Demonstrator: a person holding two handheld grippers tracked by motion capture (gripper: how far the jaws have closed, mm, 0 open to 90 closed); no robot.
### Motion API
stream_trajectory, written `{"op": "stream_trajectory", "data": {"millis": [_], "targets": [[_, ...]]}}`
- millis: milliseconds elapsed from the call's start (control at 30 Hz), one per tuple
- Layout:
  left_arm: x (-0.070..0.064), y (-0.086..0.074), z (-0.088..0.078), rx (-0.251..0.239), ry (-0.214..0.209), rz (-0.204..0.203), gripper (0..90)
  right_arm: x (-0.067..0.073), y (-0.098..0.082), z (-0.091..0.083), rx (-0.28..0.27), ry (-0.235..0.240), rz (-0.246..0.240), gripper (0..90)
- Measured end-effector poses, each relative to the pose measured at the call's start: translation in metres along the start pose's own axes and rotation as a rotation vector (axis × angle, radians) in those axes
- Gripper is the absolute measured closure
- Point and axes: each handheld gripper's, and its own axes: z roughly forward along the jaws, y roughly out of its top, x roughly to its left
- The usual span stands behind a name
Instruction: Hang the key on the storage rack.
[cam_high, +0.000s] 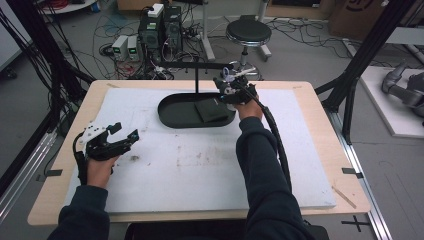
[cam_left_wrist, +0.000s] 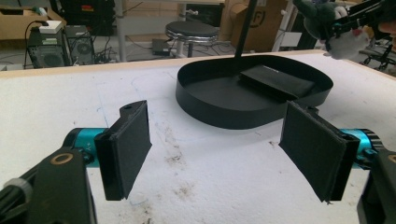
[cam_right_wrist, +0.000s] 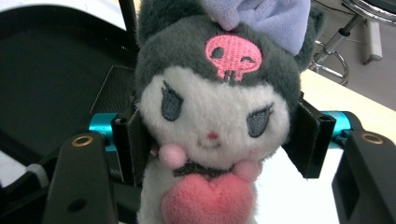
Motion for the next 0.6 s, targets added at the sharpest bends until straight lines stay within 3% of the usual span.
{"op": "stream_trajectory", "data": {"millis": [100, 267, 400, 600], "targets": [[0.0, 0.0, 0.0, 0.002, 0.001, 0.002, 24.0, 0.003, -0.001, 0.002, -0.006, -0.016, 0.001, 29.0], [0.0, 0.0, 0.001, 0.001, 0.0, 0.003, 24.0, 0.006, -0.001, 0.001, -0.018, 0.014, -0.019, 21.6], [0.0, 0.0, 0.0, 0.001, 0.001, 0.002, 24.1, 0.007, 0.001, -0.01, -0.061, 0.046, -0.033, 21.3], [0.0, 0.0, 0.0, 0.002, -0.005, 0.001, 24.1, 0.004, 0.004, -0.033, -0.072, 0.085, -0.056, 21.2]]}}
